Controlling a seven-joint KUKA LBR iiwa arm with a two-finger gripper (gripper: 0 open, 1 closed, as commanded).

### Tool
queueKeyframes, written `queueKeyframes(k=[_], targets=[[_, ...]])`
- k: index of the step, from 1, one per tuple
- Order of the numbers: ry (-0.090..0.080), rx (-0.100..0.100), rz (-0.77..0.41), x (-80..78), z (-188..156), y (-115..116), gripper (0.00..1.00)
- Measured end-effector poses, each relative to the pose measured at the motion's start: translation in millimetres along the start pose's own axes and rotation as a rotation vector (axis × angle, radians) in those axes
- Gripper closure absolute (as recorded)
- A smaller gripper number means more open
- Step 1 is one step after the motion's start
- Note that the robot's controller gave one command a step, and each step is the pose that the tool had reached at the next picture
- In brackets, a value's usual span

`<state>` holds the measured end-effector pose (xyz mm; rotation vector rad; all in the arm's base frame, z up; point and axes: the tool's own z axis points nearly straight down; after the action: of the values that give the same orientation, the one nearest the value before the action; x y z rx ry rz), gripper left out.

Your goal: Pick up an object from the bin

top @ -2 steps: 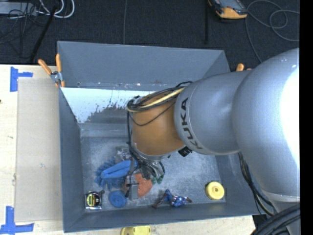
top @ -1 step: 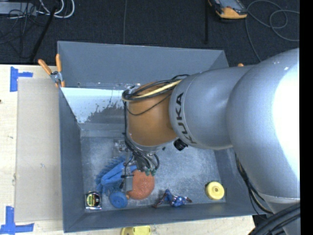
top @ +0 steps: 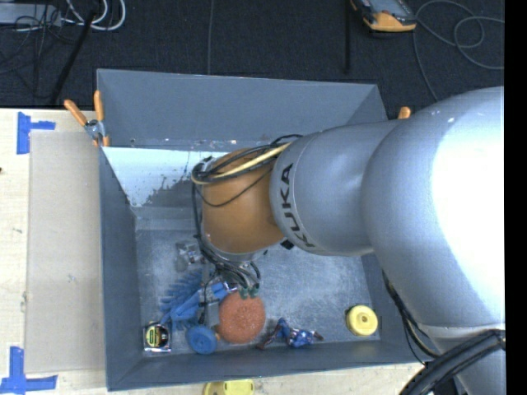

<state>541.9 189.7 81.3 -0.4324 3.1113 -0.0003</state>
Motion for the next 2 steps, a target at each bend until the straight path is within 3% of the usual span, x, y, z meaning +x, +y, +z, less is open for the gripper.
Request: queueKeyframes(k=[1,2], targets=[[0.002,0.000,0.334,22.5,11.4,-11.6,1.00],[0.002,0.000,0.334,22.3,11.5,-11.5,1.00]])
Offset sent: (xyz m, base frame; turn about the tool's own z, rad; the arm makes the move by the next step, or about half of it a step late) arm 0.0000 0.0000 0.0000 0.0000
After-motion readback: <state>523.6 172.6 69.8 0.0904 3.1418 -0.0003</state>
